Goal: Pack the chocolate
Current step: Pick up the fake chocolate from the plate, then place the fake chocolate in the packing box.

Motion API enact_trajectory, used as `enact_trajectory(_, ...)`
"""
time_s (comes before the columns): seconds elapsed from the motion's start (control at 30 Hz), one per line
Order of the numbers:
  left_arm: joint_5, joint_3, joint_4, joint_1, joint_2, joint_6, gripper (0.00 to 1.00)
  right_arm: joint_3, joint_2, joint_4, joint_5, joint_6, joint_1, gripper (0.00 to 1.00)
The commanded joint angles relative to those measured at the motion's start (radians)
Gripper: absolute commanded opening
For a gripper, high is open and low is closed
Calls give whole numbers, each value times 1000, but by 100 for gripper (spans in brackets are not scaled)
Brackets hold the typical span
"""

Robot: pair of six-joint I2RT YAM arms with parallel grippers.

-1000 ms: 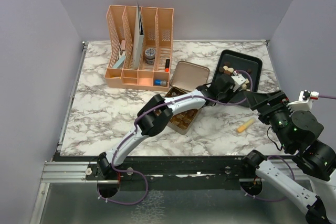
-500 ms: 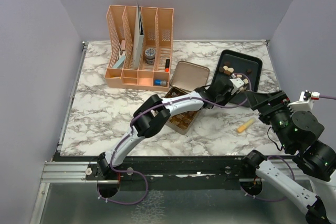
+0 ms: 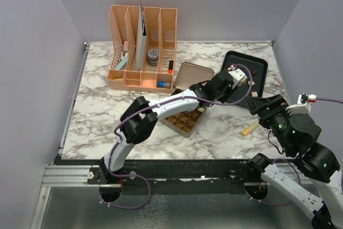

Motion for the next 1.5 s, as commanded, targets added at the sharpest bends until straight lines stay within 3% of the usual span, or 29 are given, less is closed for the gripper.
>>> enact_trajectory(0.0,-56,-58,-29,22,-137,-51,31,-26,-3,21,-37,9,-3,88)
enact_trajectory(0.27,-10,-153,-120,172,-283,-132,31,-40,110,34,-56,-1,-3,88)
enact_trajectory(0.53,60,-65,-353,306,-394,-186,31,7,267,-56,-29,24,-3,89)
enact_trajectory(0.77,77,92,-584,312,-408,-222,32,98,384,-197,-10,151,-3,92)
enact_trajectory(1.0,52,-106,-546,312,-506,-301,32,131,392,-220,93,151,-3,93)
enact_trajectory(1.27,76,-84,-675,312,-522,-386,32,212,483,-306,110,188,-3,95)
enact_trajectory(1.47,144,-134,-741,312,-572,-444,32,189,489,-279,104,187,-3,95)
